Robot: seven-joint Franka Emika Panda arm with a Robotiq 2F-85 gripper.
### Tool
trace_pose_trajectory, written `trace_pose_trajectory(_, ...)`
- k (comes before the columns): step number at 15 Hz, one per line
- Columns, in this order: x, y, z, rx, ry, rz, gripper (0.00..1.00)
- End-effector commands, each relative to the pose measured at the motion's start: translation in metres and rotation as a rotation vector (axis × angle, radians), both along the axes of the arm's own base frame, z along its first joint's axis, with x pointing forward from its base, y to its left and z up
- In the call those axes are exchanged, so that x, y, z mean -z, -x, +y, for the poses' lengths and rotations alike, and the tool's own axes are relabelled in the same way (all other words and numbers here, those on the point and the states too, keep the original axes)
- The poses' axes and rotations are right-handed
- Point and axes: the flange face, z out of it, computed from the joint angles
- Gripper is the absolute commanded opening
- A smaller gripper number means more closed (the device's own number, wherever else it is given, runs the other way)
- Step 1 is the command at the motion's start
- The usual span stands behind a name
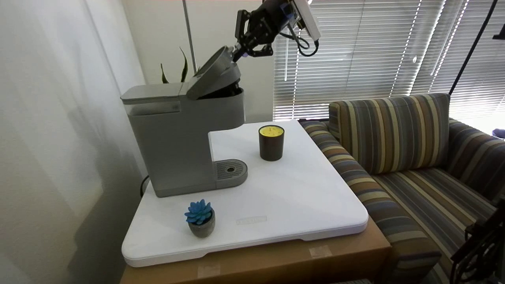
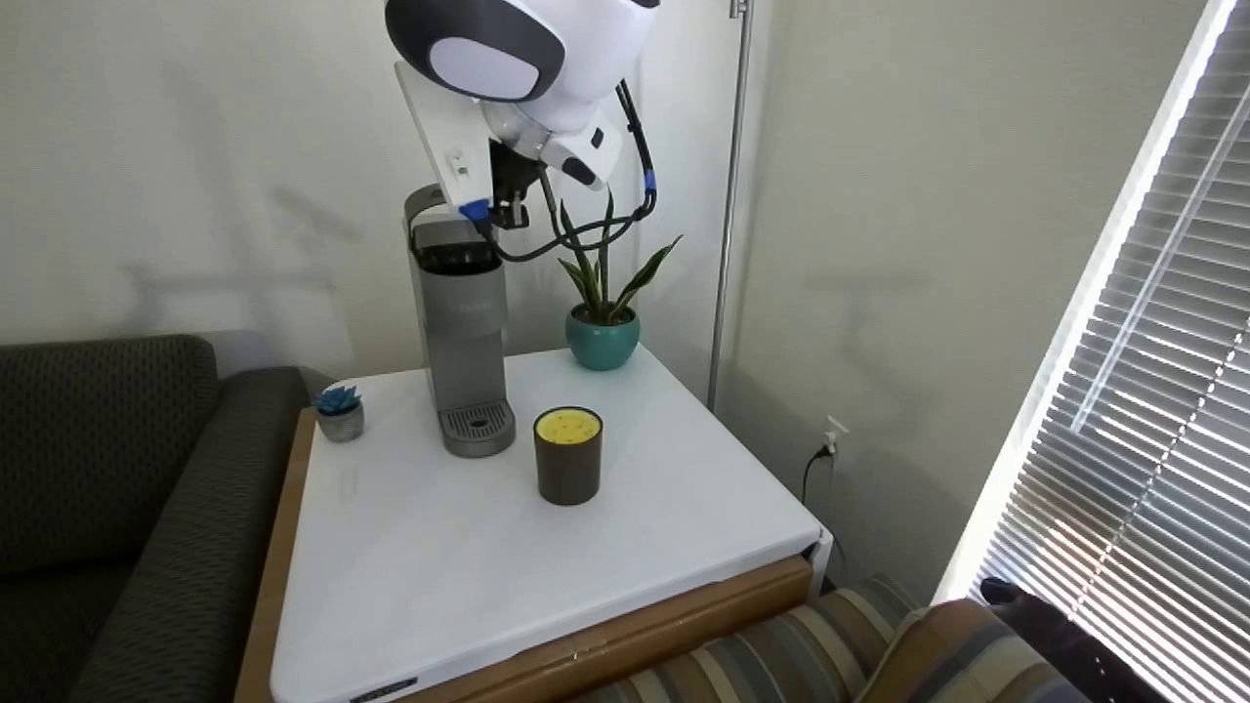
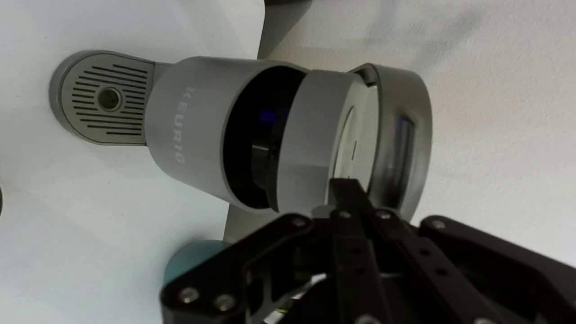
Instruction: Open the top of the coffee maker
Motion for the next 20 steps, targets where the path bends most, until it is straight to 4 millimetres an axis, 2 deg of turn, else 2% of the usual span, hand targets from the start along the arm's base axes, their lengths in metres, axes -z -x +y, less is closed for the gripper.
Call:
trace_pose_trajectory(1,-0.019,0.001,0.008,-0.031,-0.019,-0.035,0.0)
trace_pose_trajectory(12,-0.037,-0.007,0.036,-0.077,-0.006,-0.069,0.0)
trace_pose_trajectory(20,-0.037,-0.008,0.041,-0.087,-0.007,-0.068,0.0)
